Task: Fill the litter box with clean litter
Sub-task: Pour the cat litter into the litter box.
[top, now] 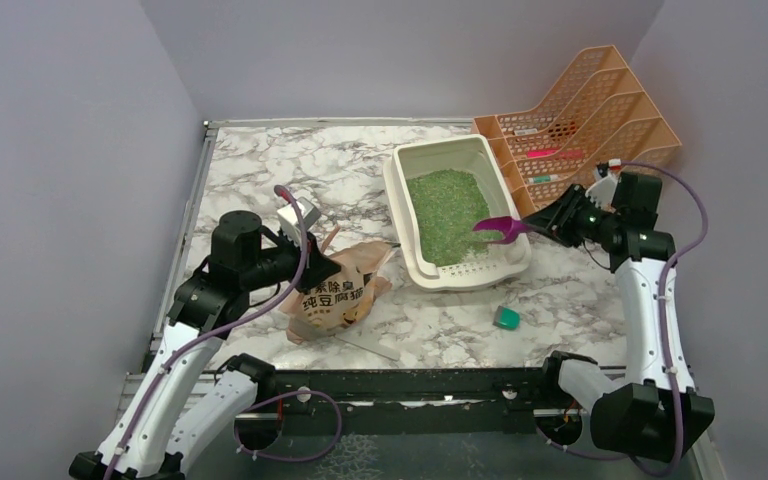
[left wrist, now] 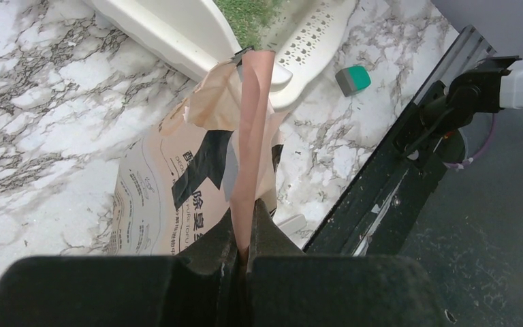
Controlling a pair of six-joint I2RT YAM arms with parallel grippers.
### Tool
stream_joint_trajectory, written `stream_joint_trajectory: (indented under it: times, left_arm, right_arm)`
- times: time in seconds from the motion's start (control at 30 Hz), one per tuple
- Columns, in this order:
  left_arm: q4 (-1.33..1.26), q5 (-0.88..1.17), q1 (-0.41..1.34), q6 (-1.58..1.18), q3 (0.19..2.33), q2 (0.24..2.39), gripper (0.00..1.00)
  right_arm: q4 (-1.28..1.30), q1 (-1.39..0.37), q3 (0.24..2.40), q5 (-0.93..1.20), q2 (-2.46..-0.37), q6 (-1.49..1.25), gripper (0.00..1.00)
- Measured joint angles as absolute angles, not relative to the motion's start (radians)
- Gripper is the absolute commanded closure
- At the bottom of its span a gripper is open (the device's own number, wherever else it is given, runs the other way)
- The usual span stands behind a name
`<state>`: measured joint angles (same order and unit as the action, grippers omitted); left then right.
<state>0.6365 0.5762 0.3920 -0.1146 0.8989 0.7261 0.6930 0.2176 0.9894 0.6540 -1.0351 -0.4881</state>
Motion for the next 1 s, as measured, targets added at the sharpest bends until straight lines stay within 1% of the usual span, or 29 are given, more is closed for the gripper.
stream_joint_trajectory:
  times: [0.2, 0.3, 0.4, 0.77, 0.87, 1.0]
  left_arm:
    - [0.639, 0.576, 0.392, -0.115, 0.886, 0.688, 1.0]
    - [0.645, 0.576, 0.392, -0.115, 0.886, 0.677, 1.0]
    - [0.647, 0.576, 0.392, -0.115, 0.886, 0.675, 1.0]
    - [0.647, 0.576, 0.392, -0.111, 0.886, 0.675, 1.0]
    - [0.647, 0.576, 0.392, -0.111, 0.886, 0.676, 1.0]
    - [0.647, 0.576, 0.392, -0.111, 0.886, 0.677, 1.0]
  right_arm:
    - [0.737, 0.218, 1.162, 0.506, -1.036, -0.422, 0.99]
    - [0.736, 0.218, 1.228, 0.476, -1.036, -0.402, 0.99]
    - [0.735, 0.218, 1.26, 0.478, -1.044, -0.391, 0.99]
    - [0.731, 0.194, 1.261, 0.547, -1.116, -0.381, 0.99]
    - [0.733, 0.106, 1.263, 0.518, -1.168, -0.369, 0.99]
    - [0.735, -0.105, 1.287, 0.417, -1.265, -0.349, 0.99]
